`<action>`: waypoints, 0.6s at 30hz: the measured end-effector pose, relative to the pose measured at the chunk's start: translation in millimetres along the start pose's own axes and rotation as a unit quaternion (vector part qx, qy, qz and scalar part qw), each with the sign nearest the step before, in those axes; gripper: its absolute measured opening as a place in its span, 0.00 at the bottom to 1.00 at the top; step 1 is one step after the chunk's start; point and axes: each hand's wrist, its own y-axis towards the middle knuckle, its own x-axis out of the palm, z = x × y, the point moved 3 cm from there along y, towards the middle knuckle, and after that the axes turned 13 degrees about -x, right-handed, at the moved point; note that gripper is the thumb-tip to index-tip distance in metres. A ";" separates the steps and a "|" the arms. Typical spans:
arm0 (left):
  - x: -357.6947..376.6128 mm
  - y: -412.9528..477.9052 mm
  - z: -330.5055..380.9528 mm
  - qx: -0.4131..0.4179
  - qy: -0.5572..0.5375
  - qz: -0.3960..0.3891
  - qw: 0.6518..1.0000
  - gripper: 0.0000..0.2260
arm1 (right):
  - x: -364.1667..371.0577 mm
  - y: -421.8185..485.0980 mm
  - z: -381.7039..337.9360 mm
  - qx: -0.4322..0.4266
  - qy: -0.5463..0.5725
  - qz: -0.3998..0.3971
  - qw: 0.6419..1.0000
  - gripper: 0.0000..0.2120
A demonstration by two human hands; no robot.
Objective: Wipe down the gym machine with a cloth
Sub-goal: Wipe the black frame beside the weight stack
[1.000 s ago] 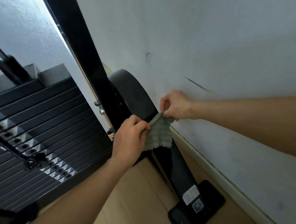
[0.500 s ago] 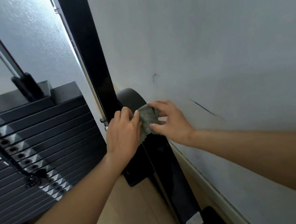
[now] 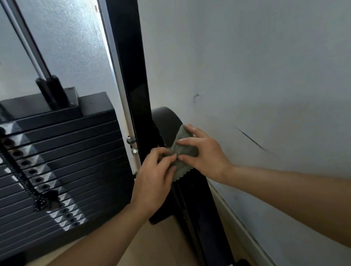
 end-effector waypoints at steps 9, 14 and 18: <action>6.2 -12.8 3.5 0.047 0.015 -0.041 0.998 0.11 | -14.7 -24.0 24.7 0.104 0.002 0.030 0.994 0.11; 2.2 -11.1 -8.2 -0.069 -0.024 -0.018 0.997 0.15 | -36.5 6.8 32.6 0.239 0.082 0.141 0.957 0.09; 6.3 -17.9 -9.8 -0.122 -0.050 -0.023 0.991 0.22 | -39.5 28.9 31.7 0.315 0.207 0.109 0.920 0.05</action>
